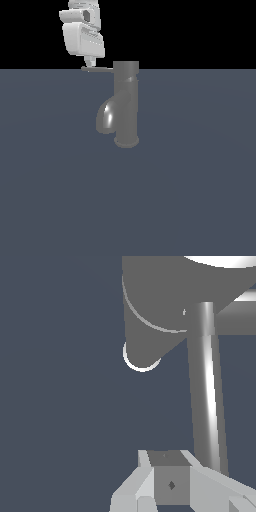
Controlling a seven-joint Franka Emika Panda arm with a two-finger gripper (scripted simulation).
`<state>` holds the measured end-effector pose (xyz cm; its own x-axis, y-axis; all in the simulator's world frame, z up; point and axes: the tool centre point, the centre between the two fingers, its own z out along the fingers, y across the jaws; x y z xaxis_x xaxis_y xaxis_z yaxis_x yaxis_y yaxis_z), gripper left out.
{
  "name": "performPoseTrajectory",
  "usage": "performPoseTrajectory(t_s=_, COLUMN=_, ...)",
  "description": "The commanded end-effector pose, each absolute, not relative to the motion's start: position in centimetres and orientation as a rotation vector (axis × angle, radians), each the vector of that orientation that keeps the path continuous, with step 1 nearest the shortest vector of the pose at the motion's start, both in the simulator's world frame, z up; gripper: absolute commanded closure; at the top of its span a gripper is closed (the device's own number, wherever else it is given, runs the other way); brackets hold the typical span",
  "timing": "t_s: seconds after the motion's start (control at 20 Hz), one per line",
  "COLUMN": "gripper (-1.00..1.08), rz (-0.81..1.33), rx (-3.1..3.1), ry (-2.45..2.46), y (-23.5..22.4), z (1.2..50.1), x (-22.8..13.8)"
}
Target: Turn on the faucet by rotating a designated handle.
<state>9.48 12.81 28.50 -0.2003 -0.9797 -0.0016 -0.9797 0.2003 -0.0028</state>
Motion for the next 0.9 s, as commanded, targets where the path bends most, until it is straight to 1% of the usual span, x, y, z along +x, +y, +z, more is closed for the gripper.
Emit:
performPoseTrajectory(t_s=0.0, gripper=1.08, rz=0.001, rx=-1.986, ry=2.435, y=12.8, z=28.5, x=8.8)
performPoseTrajectory(t_s=0.85, gripper=1.08, rz=0.001, rx=-1.985, ry=2.435, y=13.3, z=28.5, x=4.7)
